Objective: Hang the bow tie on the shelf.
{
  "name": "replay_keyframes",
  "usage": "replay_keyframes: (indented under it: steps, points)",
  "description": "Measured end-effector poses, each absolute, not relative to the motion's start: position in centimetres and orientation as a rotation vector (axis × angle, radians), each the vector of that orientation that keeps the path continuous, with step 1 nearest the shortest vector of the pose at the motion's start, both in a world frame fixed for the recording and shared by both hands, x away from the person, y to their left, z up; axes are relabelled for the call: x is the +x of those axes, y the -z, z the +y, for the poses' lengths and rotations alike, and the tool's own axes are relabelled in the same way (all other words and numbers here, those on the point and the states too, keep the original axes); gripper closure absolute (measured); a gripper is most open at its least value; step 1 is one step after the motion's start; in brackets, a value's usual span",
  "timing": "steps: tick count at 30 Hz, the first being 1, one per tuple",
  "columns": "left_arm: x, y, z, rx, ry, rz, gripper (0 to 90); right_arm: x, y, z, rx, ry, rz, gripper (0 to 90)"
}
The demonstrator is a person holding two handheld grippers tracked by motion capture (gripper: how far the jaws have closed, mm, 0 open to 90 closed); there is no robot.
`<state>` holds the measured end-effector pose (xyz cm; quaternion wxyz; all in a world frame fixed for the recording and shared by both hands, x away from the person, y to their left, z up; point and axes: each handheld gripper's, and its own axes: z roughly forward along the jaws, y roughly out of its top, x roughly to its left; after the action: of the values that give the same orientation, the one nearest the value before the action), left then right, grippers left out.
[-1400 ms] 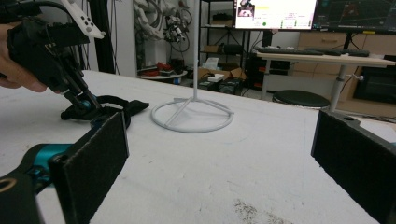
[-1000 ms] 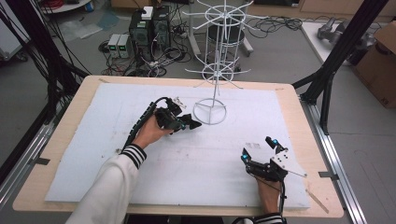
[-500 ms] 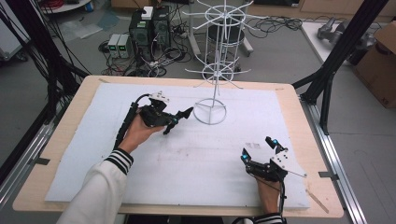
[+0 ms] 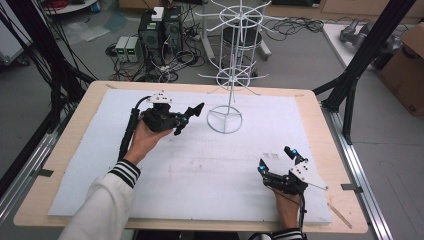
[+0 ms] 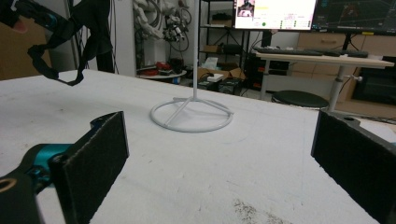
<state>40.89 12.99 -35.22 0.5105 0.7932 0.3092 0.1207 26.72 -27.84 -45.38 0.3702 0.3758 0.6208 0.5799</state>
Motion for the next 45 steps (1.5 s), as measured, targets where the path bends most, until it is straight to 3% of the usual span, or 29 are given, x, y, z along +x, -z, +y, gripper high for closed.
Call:
replay_keyframes:
  steps: [10, 21, 45]
  points:
    - [40.4, 33.7, 13.8, 1.748, -0.353, 0.732, 87.7, 26.7, 45.4, -27.8, 0.965, -1.488, 1.591, 3.0]
    - [39.9, 31.8, 14.4, 1.578, -0.333, 0.653, 87.7, 26.7, 45.4, -27.8, 0.957, -1.482, 1.593, 3.0]
    - [40.8, 29.0, 11.5, 1.572, -0.339, 0.622, 87.7, 26.7, 45.4, -27.8, 0.960, -1.485, 1.591, 3.0]
